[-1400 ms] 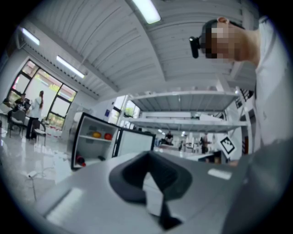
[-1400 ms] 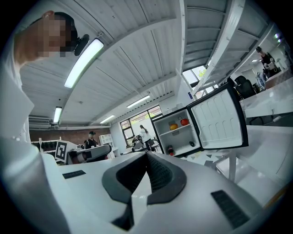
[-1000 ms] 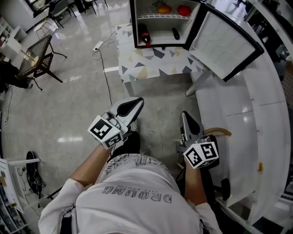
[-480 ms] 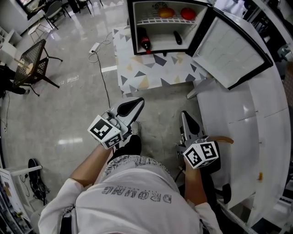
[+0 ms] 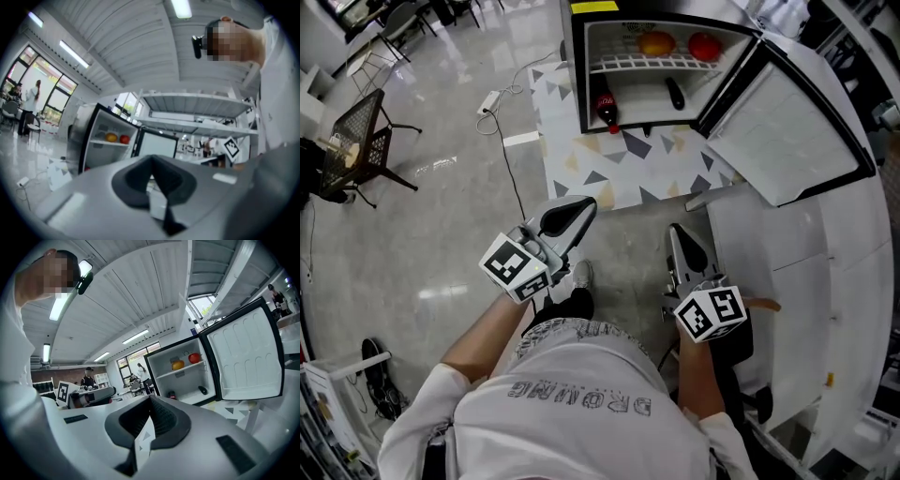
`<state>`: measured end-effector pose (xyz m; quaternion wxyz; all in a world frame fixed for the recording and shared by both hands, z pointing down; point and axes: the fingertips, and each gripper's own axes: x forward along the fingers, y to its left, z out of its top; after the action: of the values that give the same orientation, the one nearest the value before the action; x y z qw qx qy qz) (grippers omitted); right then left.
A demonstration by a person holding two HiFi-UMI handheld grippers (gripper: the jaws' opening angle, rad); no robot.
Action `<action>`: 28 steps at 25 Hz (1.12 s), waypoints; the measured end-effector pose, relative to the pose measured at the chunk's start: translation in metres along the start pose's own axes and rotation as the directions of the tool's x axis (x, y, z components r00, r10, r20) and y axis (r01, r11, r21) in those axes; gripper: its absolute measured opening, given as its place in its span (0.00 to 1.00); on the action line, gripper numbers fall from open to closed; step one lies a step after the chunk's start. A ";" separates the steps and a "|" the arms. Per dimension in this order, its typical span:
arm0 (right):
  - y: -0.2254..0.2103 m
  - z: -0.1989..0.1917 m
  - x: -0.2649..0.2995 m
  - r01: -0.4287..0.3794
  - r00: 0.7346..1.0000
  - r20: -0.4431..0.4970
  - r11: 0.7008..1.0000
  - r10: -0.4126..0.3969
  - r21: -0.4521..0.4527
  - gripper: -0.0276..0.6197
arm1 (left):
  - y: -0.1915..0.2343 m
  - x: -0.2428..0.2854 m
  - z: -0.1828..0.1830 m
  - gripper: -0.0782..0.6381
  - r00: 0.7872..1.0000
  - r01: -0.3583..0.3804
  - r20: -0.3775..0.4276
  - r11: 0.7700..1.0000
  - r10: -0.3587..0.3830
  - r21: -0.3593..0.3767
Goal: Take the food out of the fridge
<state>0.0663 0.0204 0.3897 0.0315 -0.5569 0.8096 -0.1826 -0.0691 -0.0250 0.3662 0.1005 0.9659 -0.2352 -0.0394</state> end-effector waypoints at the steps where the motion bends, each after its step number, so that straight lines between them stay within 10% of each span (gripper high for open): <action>1: 0.000 0.003 0.009 0.000 1.000 -0.002 1.000 0.000 -0.003 0.04 | 0.009 0.002 0.003 0.12 1.000 0.001 0.000 1.000 -0.001 -0.001; 28: -0.036 0.036 0.134 0.067 0.998 0.008 0.998 -0.067 -0.015 0.04 | 0.125 0.055 0.028 0.12 0.999 0.046 -0.004 0.999 -0.046 0.000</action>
<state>0.0568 -0.1222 0.3880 0.0240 -0.5846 0.7918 -0.1753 -0.0793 -0.1638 0.3634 0.0998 0.9712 -0.2128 -0.0396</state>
